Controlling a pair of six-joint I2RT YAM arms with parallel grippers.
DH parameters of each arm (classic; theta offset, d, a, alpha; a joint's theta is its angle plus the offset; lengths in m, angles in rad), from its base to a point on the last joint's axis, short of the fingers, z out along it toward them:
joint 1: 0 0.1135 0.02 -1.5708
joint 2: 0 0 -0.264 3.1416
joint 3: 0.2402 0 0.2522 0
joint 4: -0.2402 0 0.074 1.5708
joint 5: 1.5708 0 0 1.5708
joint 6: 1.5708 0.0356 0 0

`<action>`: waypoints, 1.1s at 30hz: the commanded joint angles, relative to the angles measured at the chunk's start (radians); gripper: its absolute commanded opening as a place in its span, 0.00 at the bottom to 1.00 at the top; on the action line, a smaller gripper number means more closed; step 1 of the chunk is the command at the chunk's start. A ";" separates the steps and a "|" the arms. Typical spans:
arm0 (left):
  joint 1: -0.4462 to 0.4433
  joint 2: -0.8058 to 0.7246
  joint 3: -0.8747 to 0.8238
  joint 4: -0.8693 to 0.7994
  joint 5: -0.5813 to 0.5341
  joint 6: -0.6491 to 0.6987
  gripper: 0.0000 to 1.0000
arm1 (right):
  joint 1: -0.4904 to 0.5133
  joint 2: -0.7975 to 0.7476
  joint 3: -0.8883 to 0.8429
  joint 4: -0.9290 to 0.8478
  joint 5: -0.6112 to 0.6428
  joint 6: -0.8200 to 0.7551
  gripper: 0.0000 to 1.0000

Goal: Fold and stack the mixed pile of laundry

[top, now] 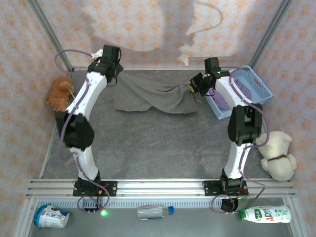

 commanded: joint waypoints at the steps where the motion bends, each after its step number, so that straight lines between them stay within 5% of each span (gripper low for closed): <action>1: 0.025 0.258 0.336 -0.105 0.112 0.106 0.03 | -0.028 0.130 0.159 0.082 0.058 0.051 0.11; 3: 0.041 0.523 0.741 -0.272 0.183 0.081 0.69 | -0.044 0.220 0.283 0.026 0.095 0.063 0.46; 4: 0.047 0.616 0.895 -0.330 0.205 0.054 0.90 | -0.046 0.236 0.309 0.022 0.119 0.058 0.58; 5: 0.058 0.688 1.002 -0.362 0.234 0.018 1.00 | -0.048 0.239 0.328 0.023 0.148 0.053 0.72; 6: 0.068 0.711 1.028 -0.366 0.261 -0.009 1.00 | -0.048 0.233 0.333 0.041 0.156 0.039 0.82; 9: 0.072 0.598 0.797 -0.269 0.271 0.014 1.00 | -0.044 0.205 0.346 0.057 0.137 -0.021 0.85; 13: 0.072 0.359 0.359 -0.069 0.307 0.027 0.97 | -0.016 0.176 0.357 -0.048 0.129 -0.137 0.79; 20: 0.025 0.204 0.025 0.011 0.395 0.047 0.74 | 0.075 0.158 0.292 -0.154 0.105 -0.289 0.58; 24: -0.023 0.214 -0.060 0.060 0.419 0.034 0.43 | 0.121 0.200 0.294 -0.187 0.118 -0.342 0.48; 33: -0.037 0.282 -0.192 0.057 0.332 0.003 0.35 | 0.130 0.274 0.260 -0.282 0.335 -0.513 0.43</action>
